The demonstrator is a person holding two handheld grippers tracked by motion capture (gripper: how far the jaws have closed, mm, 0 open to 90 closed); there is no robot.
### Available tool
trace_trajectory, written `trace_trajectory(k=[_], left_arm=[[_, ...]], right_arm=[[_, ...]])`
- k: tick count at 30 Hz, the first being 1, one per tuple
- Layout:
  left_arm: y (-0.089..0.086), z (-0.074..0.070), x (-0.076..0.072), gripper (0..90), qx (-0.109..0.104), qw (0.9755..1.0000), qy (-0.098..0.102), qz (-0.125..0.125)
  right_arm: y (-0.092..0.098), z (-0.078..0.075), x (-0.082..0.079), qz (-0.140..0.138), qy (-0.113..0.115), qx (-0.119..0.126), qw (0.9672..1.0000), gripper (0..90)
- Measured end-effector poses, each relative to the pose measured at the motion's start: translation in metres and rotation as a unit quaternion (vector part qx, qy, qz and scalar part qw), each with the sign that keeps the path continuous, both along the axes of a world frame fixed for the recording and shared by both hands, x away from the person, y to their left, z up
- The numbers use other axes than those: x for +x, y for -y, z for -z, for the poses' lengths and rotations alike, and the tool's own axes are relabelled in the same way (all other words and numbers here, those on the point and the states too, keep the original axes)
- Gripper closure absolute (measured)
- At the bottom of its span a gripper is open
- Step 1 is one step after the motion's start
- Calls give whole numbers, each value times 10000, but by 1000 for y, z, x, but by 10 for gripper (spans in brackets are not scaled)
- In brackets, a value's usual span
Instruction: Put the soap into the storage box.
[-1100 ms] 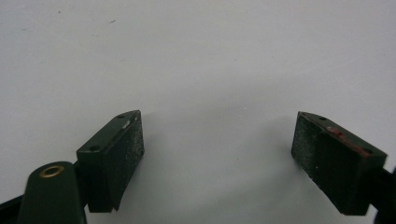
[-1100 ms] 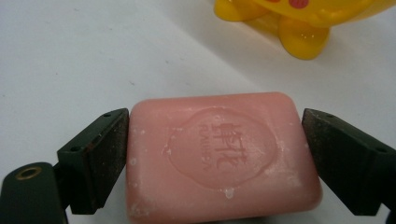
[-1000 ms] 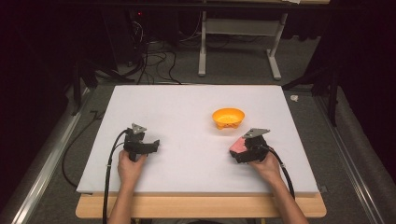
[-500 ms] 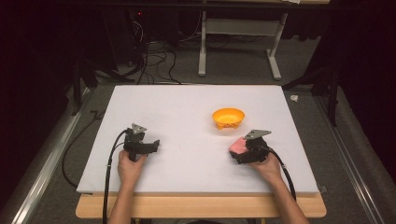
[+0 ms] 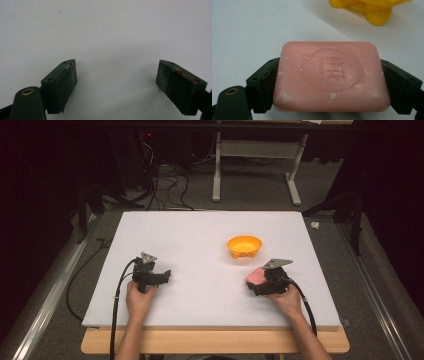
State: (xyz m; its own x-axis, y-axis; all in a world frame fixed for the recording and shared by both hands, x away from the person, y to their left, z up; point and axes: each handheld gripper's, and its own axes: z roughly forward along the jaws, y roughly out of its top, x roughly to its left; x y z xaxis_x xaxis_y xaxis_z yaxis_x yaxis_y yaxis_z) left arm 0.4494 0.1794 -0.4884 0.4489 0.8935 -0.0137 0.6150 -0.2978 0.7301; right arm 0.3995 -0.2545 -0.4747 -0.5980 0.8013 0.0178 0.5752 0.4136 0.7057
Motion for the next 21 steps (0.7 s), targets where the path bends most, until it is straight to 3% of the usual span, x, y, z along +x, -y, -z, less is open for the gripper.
trace_trajectory(k=[6, 12, 21], left_arm=[[0, 0, 0, 173, 5, 10000, 4, -1], [0, 0, 0, 173, 8, 10000, 5, -1], [0, 0, 0, 173, 7, 10000, 4, -2]], right_arm=[[8, -16, -6, 173, 158, 281, 9993, 139], [12, -30, -10, 304, 92, 548, 9980, 139], [14, -37, -10, 416, 13, 848, 9955, 139]])
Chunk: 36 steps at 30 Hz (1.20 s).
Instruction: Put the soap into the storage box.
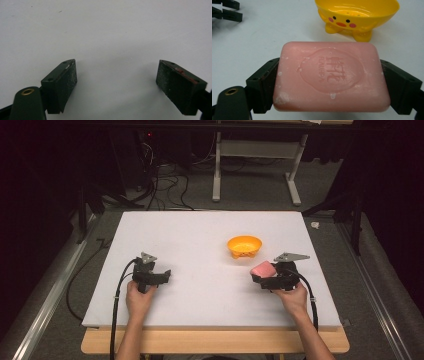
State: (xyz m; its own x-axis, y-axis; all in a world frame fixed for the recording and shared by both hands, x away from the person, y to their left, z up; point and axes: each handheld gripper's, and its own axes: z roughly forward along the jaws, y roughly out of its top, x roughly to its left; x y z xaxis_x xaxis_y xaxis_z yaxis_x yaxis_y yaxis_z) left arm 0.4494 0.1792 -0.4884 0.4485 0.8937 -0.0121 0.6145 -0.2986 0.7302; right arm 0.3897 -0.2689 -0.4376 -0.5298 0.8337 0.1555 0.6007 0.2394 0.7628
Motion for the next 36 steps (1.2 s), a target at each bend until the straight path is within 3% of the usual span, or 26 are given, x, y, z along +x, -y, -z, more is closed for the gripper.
trace_trajectory(k=[14, 19, 24, 30, 36], left_arm=[[0, 0, 0, 173, 0, 10000, 2, 0], [0, 0, 0, 173, 1, 10000, 1, 1], [0, 0, 0, 173, 1, 10000, 1, 2], [0, 0, 0, 173, -8, 10000, 6, -6], [0, 0, 0, 173, -7, 10000, 7, -6]], right_arm=[[-2, -22, 9, 203, 5, 500, 9985, 138], [-4, -29, 12, 199, -11, 519, 9985, 138], [-5, -36, 13, 276, 165, 521, 9981, 138], [-8, -41, 17, 260, 130, 455, 9985, 138], [-9, -47, 22, 234, 90, 540, 9982, 138]])
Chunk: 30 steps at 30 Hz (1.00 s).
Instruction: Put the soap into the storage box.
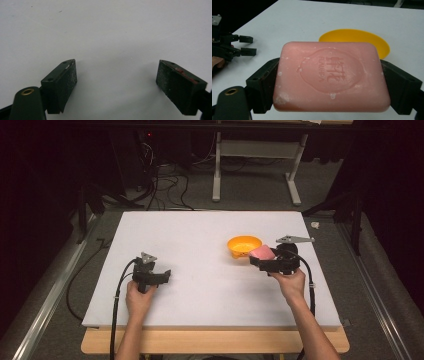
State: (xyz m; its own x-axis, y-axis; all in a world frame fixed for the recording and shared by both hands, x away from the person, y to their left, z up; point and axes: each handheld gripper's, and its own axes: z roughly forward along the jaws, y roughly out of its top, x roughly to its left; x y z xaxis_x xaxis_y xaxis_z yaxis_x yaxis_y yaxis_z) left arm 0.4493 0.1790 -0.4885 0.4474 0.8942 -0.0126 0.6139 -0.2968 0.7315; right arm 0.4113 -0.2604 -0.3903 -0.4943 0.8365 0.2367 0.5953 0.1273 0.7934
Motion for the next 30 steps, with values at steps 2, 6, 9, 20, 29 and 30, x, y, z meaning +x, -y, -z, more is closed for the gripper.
trace_trajectory(k=[2, 6, 9, 20, 29, 30], left_arm=[[0, 0, 0, 173, 0, 10000, -1, 0], [0, 0, 0, 173, 1, 10000, -1, 1], [0, 0, 0, 173, -4, 10000, -1, -1], [0, 0, 0, 173, -2, 10000, 0, -1], [0, 0, 0, 173, 0, 10000, 0, -1], [0, 0, 0, 173, -1, 10000, 0, -1]], right_arm=[[0, 0, 2, 23, 10, -17, 10000, 138], [-1, -2, 7, 63, -65, 49, 9999, 138], [-2, -3, 9, 87, -62, 20, 9999, 138], [-7, -5, 19, 245, -141, -123, 9995, 138], [-12, -9, 30, 332, -166, -266, 9990, 138], [-13, -9, 32, 345, -195, -286, 9988, 138]])
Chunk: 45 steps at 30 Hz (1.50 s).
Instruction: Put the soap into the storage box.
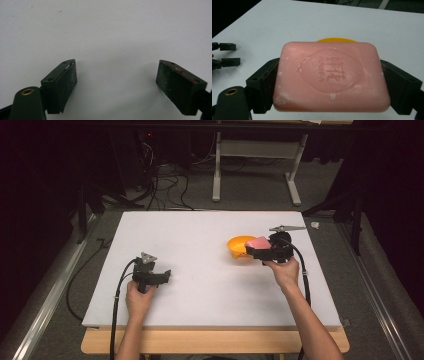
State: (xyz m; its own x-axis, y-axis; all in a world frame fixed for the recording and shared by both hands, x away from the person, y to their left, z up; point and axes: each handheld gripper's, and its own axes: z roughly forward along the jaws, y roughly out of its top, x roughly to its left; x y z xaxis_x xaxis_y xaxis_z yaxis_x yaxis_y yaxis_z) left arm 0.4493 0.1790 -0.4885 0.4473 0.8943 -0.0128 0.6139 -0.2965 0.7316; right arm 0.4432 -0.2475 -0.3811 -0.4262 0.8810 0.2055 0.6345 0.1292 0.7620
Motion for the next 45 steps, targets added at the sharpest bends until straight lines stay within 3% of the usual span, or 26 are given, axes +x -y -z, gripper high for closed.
trace_trajectory(k=[20, 29, 45], left_arm=[[0, 0, 0, 172, 11, 10000, -6, 9], [0, 0, 0, 172, 14, 10000, -4, 9], [0, 0, 0, 172, 13, 10000, -4, 9]], right_arm=[[-13, 2, 28, 168, -344, -215, 9990, 138], [-24, 7, 41, 206, -495, -480, 9974, 138], [-29, 28, 65, 428, -960, -476, 9933, 137]])
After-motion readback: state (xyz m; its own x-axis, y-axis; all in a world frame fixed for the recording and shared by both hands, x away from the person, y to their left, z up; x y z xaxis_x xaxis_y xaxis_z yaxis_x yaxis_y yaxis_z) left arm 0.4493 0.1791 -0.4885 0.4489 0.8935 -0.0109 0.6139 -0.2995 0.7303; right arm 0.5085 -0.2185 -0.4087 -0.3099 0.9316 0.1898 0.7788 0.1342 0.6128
